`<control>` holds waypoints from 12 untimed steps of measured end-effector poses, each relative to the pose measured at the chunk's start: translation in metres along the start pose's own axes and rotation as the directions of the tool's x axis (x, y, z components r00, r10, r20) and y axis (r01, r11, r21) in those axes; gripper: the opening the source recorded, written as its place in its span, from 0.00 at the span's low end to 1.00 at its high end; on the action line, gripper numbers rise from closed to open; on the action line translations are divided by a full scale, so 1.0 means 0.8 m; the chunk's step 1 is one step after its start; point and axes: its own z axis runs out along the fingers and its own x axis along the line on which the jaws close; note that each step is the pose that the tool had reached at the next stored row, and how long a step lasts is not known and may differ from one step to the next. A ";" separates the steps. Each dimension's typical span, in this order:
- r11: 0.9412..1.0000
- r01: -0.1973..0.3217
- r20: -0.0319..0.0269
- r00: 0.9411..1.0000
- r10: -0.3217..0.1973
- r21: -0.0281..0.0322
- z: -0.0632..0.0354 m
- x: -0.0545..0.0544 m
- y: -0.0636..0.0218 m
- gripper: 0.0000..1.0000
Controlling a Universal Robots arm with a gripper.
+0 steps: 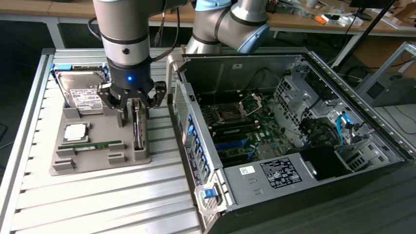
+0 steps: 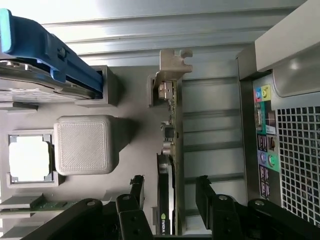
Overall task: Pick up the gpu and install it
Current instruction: 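Pick up the gpu and move the gpu toward the slot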
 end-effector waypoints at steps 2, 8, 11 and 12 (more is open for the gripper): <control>1.000 0.000 0.000 1.000 0.000 0.000 0.002 0.000 0.002 0.54; 1.000 0.000 0.000 1.000 0.000 0.000 0.008 0.000 0.002 0.54; 1.000 0.000 0.000 1.000 0.000 0.000 0.008 0.000 0.002 0.54; 1.000 0.000 0.000 1.000 0.000 0.000 0.008 0.000 0.003 0.54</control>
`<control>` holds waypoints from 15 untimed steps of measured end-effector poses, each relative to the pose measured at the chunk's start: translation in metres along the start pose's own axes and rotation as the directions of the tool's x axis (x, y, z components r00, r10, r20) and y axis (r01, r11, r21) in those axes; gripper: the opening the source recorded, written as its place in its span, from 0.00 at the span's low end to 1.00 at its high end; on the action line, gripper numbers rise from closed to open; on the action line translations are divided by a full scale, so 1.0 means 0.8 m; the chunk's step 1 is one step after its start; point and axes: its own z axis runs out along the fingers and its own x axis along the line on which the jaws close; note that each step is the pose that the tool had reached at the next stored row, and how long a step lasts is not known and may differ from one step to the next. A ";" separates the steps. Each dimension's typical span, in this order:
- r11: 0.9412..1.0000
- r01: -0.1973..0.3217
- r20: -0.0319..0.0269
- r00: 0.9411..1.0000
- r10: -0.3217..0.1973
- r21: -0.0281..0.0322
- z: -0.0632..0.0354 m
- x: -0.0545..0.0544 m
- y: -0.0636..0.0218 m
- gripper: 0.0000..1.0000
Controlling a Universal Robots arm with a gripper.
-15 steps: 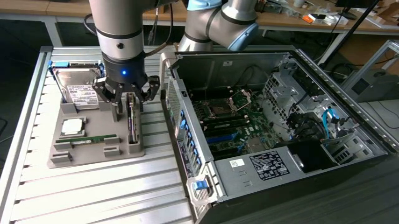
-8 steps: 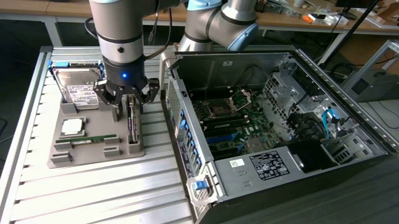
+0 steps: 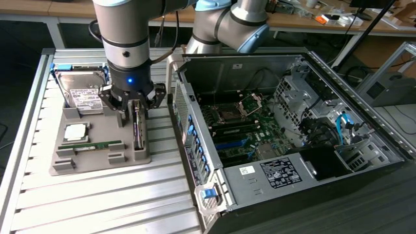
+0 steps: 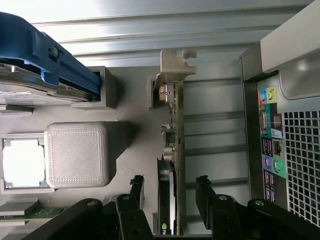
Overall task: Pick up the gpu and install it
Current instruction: 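Pick up the gpu and move the gpu toward the slot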
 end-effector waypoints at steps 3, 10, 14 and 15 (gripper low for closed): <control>1.000 0.000 0.000 1.000 0.000 0.000 0.000 0.000 0.000 0.40; 1.000 0.000 0.000 1.000 0.000 0.000 0.000 0.000 0.000 0.27; 1.000 0.000 0.000 1.000 0.000 0.000 0.000 0.000 0.000 0.27; 1.000 0.000 0.000 1.000 0.000 0.000 0.000 0.000 0.000 0.27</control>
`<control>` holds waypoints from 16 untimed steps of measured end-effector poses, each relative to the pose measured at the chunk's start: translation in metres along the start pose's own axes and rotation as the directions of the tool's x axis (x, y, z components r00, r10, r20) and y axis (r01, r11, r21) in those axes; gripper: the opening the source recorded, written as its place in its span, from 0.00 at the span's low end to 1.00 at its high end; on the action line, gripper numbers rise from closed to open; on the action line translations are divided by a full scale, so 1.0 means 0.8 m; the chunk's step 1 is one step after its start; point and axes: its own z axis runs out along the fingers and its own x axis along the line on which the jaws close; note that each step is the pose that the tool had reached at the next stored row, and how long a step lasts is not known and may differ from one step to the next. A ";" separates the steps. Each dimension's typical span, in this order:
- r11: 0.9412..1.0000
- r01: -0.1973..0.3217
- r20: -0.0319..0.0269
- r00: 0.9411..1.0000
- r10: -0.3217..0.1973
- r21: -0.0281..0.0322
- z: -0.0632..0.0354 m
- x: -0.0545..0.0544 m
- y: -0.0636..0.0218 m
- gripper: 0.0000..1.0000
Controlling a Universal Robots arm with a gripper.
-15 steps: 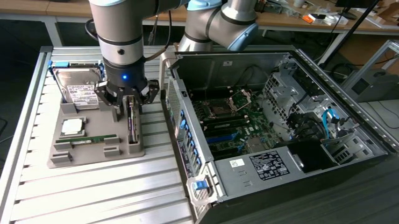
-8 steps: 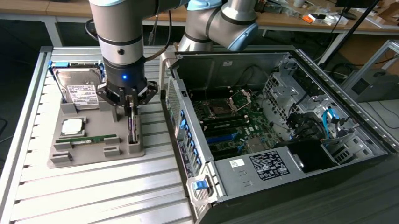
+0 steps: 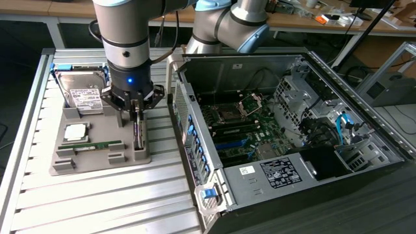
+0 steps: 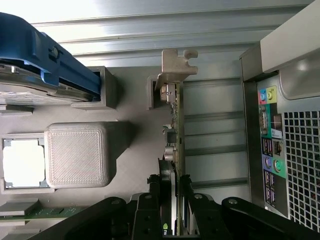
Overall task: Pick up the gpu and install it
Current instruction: 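Pick up the gpu and move the gpu toward the slot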
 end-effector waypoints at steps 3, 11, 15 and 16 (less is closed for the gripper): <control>1.000 0.000 0.000 1.000 0.000 0.000 0.000 0.000 0.000 0.27; 1.000 0.000 0.000 1.000 0.000 0.000 0.000 0.000 0.000 0.27; 1.000 0.000 0.000 1.000 0.000 0.000 -0.002 0.000 0.000 0.27; 1.000 0.000 0.000 1.000 0.000 0.000 -0.002 0.000 0.000 0.27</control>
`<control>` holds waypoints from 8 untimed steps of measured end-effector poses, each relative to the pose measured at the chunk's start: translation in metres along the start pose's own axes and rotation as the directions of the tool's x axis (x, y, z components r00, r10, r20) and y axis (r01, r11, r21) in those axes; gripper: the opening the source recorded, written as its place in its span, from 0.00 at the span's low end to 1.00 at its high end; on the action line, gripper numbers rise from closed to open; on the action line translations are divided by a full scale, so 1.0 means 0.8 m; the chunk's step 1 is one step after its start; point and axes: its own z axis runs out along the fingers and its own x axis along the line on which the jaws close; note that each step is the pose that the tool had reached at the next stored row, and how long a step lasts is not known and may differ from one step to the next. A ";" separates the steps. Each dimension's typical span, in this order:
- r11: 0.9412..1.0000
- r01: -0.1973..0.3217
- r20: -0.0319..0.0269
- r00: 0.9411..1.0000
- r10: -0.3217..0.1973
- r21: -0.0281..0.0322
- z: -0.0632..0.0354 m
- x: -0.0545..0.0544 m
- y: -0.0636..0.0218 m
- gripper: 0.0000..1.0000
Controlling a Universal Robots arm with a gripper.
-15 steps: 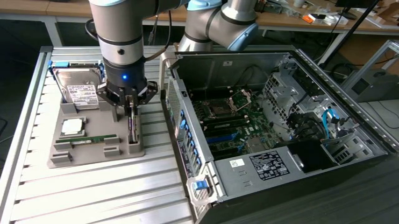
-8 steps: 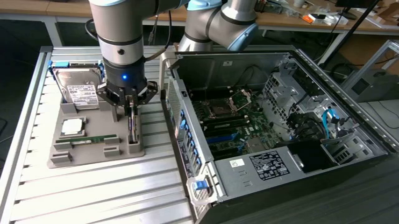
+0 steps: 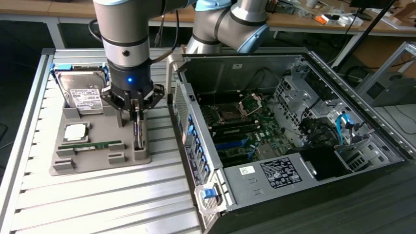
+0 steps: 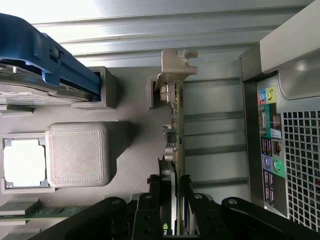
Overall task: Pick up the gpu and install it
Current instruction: 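Pick up the gpu and move the gpu toward the slot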
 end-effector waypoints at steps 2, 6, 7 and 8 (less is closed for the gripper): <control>1.000 0.000 0.000 1.000 0.000 0.000 -0.001 0.000 0.000 0.27; 1.000 0.000 0.000 1.000 0.000 0.000 -0.003 0.000 0.000 0.27; 1.000 0.000 0.000 1.000 0.000 0.000 -0.004 0.000 0.000 0.27; 1.000 0.000 0.000 1.000 0.000 0.000 -0.004 0.000 0.000 0.27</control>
